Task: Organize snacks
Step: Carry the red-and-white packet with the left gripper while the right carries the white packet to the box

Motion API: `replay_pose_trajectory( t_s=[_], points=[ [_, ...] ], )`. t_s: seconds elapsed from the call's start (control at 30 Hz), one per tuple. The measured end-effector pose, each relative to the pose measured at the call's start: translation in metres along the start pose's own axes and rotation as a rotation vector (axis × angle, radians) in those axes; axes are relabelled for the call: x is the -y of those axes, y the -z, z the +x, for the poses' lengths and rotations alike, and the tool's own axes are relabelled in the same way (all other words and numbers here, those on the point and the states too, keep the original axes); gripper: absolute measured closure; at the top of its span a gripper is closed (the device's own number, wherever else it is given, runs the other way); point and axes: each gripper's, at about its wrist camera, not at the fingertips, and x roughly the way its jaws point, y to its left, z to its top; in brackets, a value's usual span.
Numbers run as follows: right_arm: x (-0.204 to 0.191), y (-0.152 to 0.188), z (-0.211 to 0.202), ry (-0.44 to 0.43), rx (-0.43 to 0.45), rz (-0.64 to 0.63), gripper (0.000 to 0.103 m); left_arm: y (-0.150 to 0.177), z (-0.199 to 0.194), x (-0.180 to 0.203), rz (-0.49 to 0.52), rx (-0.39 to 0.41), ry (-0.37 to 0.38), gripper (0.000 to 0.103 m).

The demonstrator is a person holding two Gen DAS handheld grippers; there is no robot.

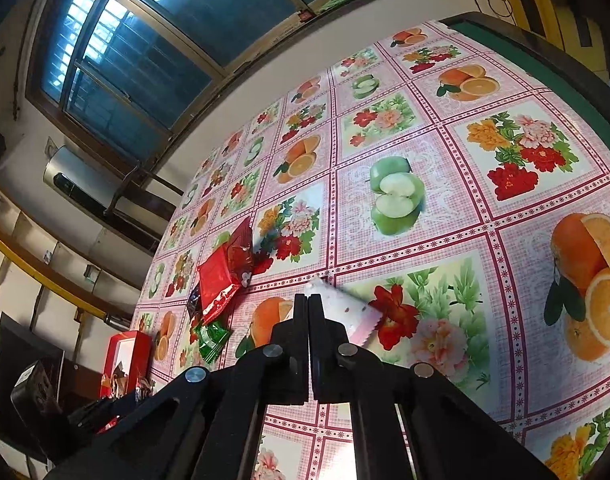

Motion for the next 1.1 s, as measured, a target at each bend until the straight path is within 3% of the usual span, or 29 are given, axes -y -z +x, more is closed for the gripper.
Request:
replay_pose_trajectory(
  t_s=[0.1,0.17,0.3,0.37,0.43,0.47,0.5,0.53,0.57,0.67,0.87,1.03,1.07,1.1],
  points=[
    [-0.002,0.002,0.005,0.105,0.004,-0.033,0.101,0.005,-0.005,-0.004,-0.013,0.0,0.003,0.076],
    [-0.001,0.001,0.01,0.078,-0.022,-0.031,0.101,0.009,-0.006,-0.004,-0.01,-0.002,-0.003,0.076],
    [-0.004,0.0,0.016,0.137,-0.004,-0.086,0.101,0.013,-0.002,-0.003,-0.009,-0.015,0.011,0.076],
    [-0.003,-0.001,0.021,0.123,-0.007,-0.095,0.1,0.014,0.0,-0.002,-0.007,-0.019,0.014,0.076],
    [-0.003,-0.002,0.028,0.077,-0.035,-0.091,0.088,0.015,0.0,-0.001,-0.009,-0.019,0.019,0.076],
    [-0.003,-0.002,0.032,0.062,-0.043,-0.086,0.063,0.016,0.0,0.0,-0.008,-0.018,0.018,0.076],
    [-0.005,-0.001,0.034,0.062,-0.037,-0.087,0.029,0.016,0.0,0.001,-0.009,-0.018,0.018,0.076],
    [-0.006,0.0,0.033,0.071,-0.02,-0.093,0.019,0.017,0.001,0.002,-0.011,-0.018,0.021,0.076],
    [-0.008,0.001,0.033,0.076,-0.009,-0.107,0.017,0.017,0.001,0.003,-0.013,-0.02,0.024,0.076],
    [-0.012,0.002,0.032,0.061,-0.007,-0.114,0.017,0.018,0.003,0.006,-0.011,-0.026,0.026,0.076],
    [-0.02,0.008,0.046,0.143,-0.052,-0.193,0.017,0.018,0.001,0.01,-0.005,-0.027,0.035,0.076],
    [-0.037,0.02,0.057,0.255,-0.052,-0.354,0.018,0.019,0.001,0.011,-0.006,-0.027,0.038,0.076],
    [-0.04,0.023,0.06,0.289,-0.052,-0.387,0.021,0.02,0.001,0.012,-0.006,-0.028,0.039,0.076],
    [-0.042,0.024,0.061,0.317,-0.049,-0.411,0.032,0.02,0.001,0.012,-0.009,-0.029,0.041,0.076]
  ],
)
